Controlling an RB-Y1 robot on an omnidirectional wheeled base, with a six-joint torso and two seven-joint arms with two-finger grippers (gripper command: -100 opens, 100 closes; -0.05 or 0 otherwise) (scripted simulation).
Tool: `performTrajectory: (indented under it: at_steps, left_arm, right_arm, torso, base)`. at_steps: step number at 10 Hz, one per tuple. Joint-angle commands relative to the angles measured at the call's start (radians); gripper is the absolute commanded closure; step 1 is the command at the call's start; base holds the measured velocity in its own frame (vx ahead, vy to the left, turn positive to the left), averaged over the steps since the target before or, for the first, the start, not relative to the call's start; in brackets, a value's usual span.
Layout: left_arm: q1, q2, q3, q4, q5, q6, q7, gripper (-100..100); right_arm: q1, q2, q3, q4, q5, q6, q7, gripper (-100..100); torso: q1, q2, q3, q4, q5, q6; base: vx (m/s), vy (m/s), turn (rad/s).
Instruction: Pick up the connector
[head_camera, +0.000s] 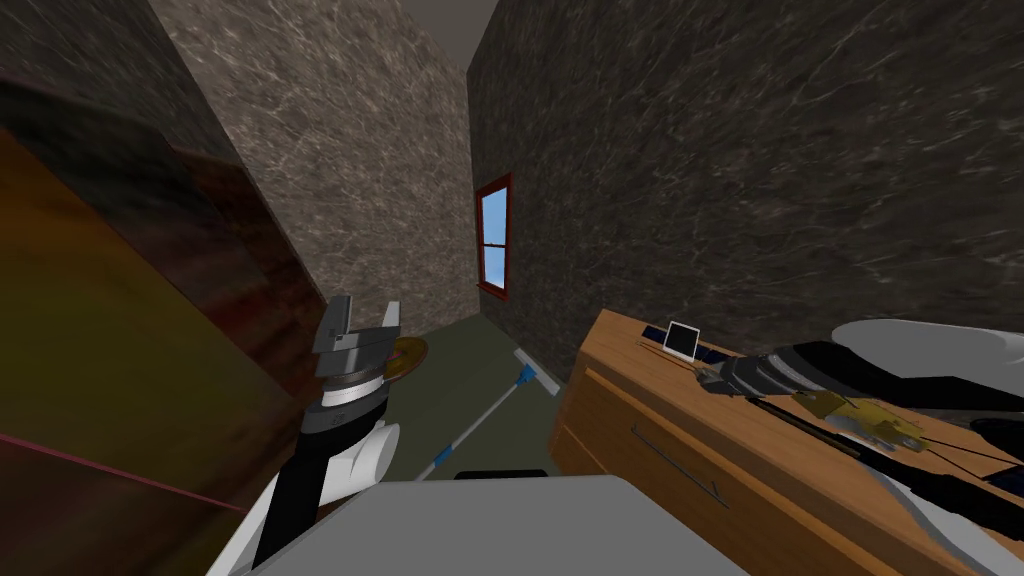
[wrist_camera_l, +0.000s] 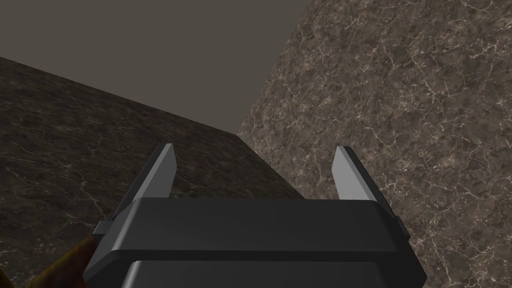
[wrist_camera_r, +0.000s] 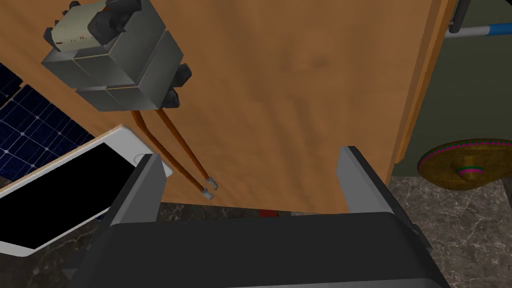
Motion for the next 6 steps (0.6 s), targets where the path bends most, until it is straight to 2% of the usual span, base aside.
performTrajectory:
  at_steps: [1, 3, 4, 6]
  left_arm:
    - [0.000, 0.000, 0.000, 0.000, 0.000, 0.000, 0.000, 0]
    - [0.000, 0.000, 0.000, 0.000, 0.000, 0.000, 0.000, 0]
    - [0.000, 0.000, 0.000, 0.000, 0.000, 0.000, 0.000, 0]
    - [0.000, 0.000, 0.000, 0.000, 0.000, 0.000, 0.000, 0]
  right_arm:
    - [0.008, -0.035, 0.016, 0.021, 0.009, -0.016, -0.002, -100]
    - [0.043, -0.089, 0.027, 0.073, 0.069, -0.079, -0.008, -100]
    - [0.043, -0.089, 0.027, 0.073, 0.069, -0.079, -0.008, -100]
    - [0.075, -0.127, 0.039, 0.107, 0.116, -0.130, -0.013, -100]
  torso:
    - [0.000, 0.000, 0.000, 0.000, 0.000, 0.000]
    - [0.001, -0.001, 0.000, 0.000, 0.000, 0.000]
    - [0.000, -0.001, -0.001, 0.000, 0.000, 0.000]
    - [0.002, 0.000, 0.000, 0.000, 0.000, 0.000]
  base:
    - [0.058, -0.074, 0.042]
    - [0.070, -0.077, 0.105]
    - [0.046, -0.070, 0.060]
    - [0.077, -0.044, 0.086]
